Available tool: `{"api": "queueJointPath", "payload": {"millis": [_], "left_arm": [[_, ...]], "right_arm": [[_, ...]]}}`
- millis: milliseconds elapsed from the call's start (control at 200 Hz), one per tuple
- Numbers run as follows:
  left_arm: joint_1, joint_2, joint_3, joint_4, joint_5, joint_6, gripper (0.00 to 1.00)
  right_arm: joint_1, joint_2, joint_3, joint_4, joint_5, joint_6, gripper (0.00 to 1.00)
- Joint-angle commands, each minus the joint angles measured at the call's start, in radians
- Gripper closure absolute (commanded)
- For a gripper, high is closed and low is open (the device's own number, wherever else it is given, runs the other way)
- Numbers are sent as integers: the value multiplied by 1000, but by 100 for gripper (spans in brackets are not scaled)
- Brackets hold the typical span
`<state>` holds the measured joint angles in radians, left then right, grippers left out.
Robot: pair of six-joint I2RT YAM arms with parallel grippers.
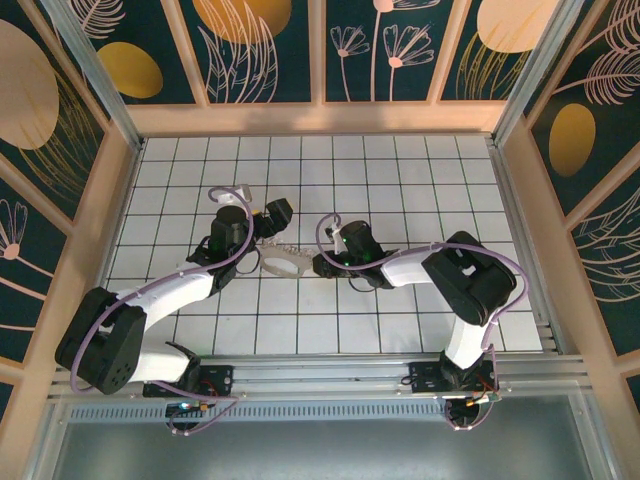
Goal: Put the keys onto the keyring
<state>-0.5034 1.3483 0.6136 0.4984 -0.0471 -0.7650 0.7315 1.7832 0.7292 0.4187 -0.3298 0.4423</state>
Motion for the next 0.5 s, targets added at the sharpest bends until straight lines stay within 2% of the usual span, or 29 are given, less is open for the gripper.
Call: {"api": "queueJointPath", "payload": {"millis": [0,400,495], "left_arm": [[-3,10,-3,48,16,-11,1],[-4,24,-4,57,26,-16,1],[-3,24,-3,59,27,-17,1]], "right_arm": [[9,11,29,-12,17,-20,75],[15,37,60,-8,30,-20,79],[16,48,73,-8,28,-20,88]]}}
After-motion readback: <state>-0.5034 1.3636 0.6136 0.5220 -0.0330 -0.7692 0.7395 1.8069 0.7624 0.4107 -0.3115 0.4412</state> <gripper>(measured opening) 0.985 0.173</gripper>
